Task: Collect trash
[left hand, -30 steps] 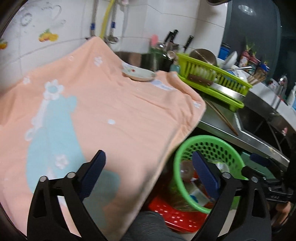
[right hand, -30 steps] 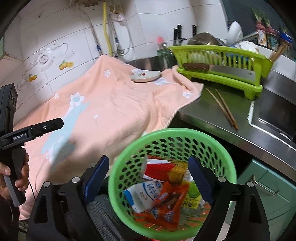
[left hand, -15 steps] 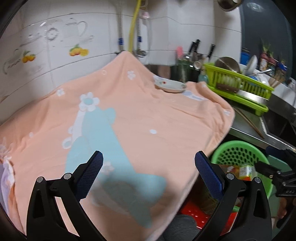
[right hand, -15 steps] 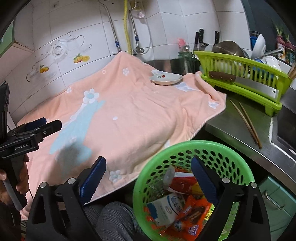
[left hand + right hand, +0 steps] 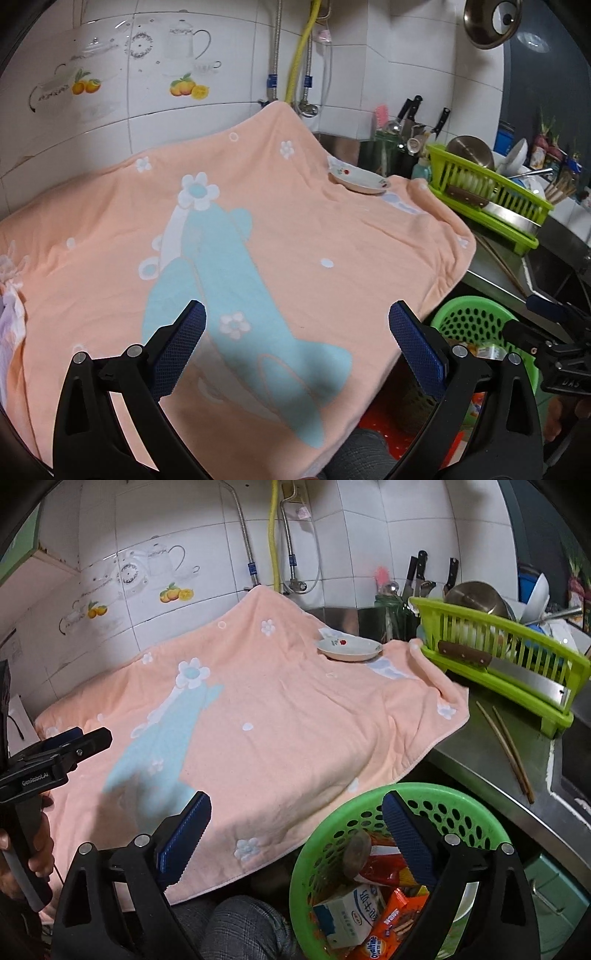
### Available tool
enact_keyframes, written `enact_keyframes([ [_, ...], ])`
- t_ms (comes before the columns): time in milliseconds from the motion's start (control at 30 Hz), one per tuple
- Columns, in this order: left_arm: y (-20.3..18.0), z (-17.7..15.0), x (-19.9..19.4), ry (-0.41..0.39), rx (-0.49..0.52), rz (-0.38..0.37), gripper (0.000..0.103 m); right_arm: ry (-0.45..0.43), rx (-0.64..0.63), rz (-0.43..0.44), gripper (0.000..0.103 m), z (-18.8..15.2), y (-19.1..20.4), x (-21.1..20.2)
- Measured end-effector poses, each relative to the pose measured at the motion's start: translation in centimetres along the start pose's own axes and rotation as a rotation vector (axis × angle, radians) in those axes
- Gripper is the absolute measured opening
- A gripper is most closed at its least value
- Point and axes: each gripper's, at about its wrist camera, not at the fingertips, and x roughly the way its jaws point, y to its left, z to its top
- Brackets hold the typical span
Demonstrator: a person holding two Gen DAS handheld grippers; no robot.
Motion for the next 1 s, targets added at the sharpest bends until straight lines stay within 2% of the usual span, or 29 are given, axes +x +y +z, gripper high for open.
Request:
enact_keyframes([
  [400, -2.5, -0.1, 0.3, -0.011, 0.005, -0.071, 0.098, -0.017, 0.031, -0.061, 0.092, -0.5, -0.8, -1.7],
  [567, -3.7, -0.1, -0.2, -0.04, 0.036, -0.07, 0.098, -0.027, 0.042, -0.096, 0.092, -0.7, -1.2, -2.4],
  [1000, -4.9, -0.2, -0.9, -0.046, 0.047, -0.088, 0.098, -0.044, 0.079, -0.113, 0.093, -1.0, -2.1, -3.7],
])
